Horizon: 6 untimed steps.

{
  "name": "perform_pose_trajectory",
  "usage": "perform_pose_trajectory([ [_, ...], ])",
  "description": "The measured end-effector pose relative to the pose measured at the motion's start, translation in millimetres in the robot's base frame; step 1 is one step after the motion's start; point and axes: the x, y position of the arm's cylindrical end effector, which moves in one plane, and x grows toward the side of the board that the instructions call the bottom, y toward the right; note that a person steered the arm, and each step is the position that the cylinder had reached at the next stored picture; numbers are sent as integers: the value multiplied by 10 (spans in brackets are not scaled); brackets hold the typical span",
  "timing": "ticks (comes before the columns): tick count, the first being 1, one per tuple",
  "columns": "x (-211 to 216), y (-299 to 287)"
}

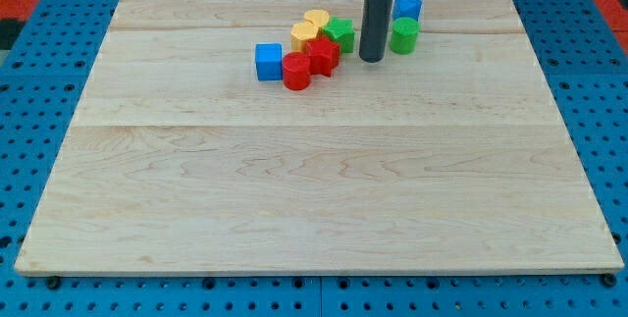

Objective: Push the green star below the green circle

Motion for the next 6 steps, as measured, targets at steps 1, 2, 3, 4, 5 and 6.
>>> perform_pose_trajectory([
  [1,-129,-387],
  [2,-251,-265],
  [3,-275,-275],
  [4,-594,-152],
  [5,-935,-252],
  [6,-1326,-456],
])
